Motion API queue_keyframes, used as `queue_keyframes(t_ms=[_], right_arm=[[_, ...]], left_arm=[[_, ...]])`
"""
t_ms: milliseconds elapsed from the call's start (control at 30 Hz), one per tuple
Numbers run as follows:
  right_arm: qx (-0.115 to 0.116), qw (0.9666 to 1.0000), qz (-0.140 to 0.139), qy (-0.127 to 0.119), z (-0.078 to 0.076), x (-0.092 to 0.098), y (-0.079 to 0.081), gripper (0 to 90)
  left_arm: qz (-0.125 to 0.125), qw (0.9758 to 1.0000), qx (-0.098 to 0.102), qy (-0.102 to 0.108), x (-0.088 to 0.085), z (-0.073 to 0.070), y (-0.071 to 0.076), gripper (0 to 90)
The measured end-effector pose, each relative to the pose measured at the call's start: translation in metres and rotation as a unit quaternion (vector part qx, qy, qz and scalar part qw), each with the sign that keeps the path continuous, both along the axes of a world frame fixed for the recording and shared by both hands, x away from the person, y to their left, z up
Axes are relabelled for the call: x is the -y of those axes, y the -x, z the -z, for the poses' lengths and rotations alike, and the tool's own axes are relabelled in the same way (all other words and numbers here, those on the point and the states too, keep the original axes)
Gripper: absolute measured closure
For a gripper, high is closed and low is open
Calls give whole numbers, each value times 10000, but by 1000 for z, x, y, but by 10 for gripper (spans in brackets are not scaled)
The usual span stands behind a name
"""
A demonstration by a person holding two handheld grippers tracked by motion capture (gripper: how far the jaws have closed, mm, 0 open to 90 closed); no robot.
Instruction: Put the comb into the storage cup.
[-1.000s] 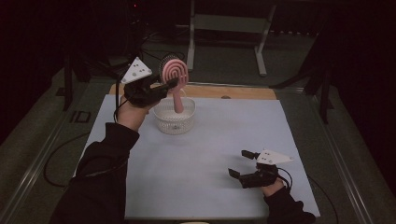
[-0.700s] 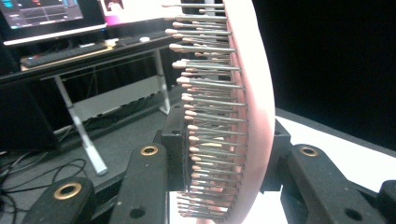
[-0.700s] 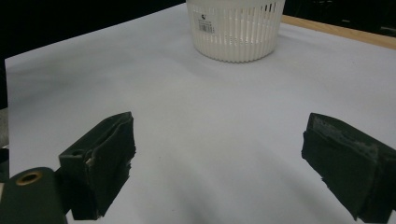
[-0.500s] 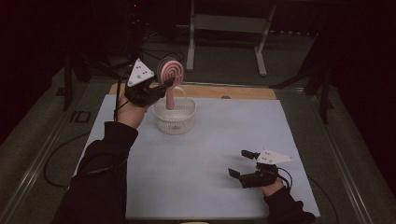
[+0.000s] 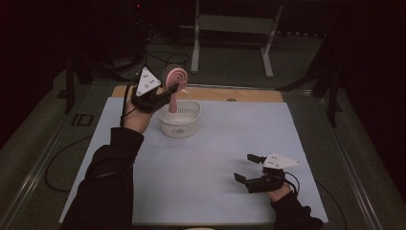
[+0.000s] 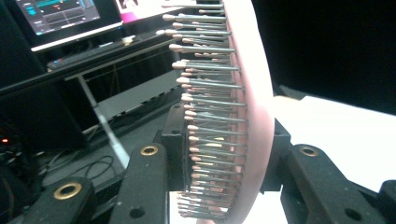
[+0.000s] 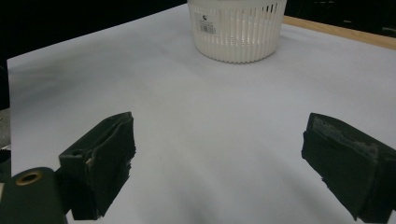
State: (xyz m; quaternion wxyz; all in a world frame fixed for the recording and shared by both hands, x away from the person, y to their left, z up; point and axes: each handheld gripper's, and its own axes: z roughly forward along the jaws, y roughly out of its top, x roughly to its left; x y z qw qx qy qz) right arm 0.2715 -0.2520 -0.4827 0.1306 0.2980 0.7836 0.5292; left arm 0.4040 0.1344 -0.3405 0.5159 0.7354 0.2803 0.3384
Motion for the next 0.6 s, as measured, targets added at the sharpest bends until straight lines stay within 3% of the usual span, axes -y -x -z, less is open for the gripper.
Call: queue_keyframes(t_ms=[233, 600], right_arm=[[14, 10000, -2, 9, 1, 1, 0, 92], [16, 10000, -5, 19, 1, 0, 0, 92]], left_arm=[[-99, 9999, -65, 102, -4, 13, -6, 649], [-146, 9998, -124, -24, -2, 31, -10, 649]])
